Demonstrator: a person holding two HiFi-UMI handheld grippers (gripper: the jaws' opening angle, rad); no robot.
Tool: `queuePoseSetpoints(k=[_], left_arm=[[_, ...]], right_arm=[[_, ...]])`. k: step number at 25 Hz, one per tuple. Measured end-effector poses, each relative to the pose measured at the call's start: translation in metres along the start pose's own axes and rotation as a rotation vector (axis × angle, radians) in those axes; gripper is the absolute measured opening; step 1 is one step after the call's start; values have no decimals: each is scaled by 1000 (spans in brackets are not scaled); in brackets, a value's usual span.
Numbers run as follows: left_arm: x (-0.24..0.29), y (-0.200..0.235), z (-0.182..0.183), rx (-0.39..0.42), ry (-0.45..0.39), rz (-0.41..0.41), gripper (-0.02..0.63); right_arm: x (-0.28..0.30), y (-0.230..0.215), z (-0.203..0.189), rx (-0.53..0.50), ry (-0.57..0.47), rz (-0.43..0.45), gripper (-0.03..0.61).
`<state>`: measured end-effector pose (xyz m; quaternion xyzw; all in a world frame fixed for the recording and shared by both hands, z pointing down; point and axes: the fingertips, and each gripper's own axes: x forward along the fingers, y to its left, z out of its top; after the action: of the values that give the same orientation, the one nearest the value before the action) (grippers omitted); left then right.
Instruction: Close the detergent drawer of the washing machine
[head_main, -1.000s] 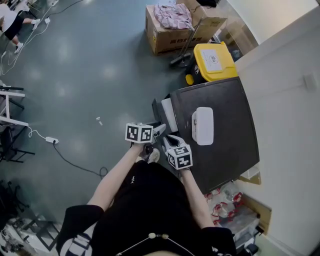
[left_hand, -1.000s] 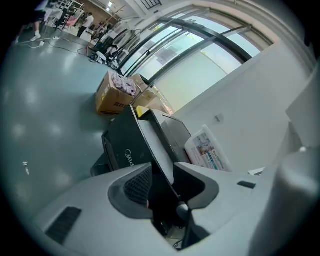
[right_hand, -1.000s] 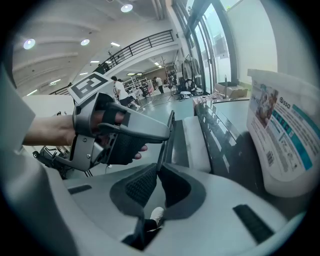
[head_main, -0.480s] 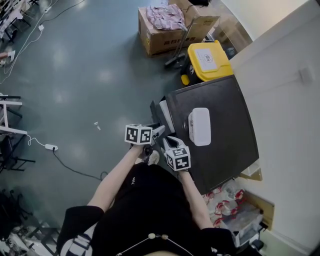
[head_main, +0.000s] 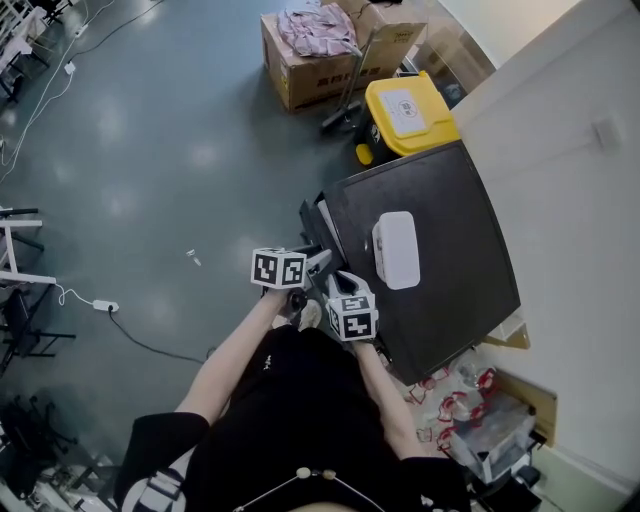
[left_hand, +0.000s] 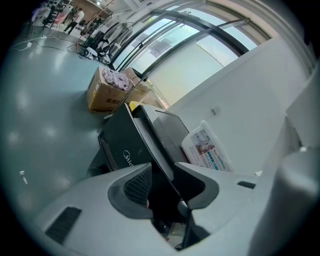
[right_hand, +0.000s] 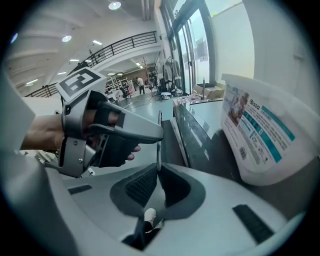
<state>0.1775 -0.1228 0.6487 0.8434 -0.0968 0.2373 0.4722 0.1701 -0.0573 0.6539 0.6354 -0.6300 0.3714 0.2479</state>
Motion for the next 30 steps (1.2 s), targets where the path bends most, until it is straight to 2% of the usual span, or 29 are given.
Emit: queuePoseSetpoints(k=[9,22,30], left_arm=[[6,-2,0,12,20,-10,137],[22,-10,6,31,41,-14,137],[26,-10,8,11,47,-25,137]], right_arm=[[-2,-4,0,12,-11,-122,34],[-4,-23,3,91,-15,-230,35],[-8,-26,7,32,-13,-282,38]])
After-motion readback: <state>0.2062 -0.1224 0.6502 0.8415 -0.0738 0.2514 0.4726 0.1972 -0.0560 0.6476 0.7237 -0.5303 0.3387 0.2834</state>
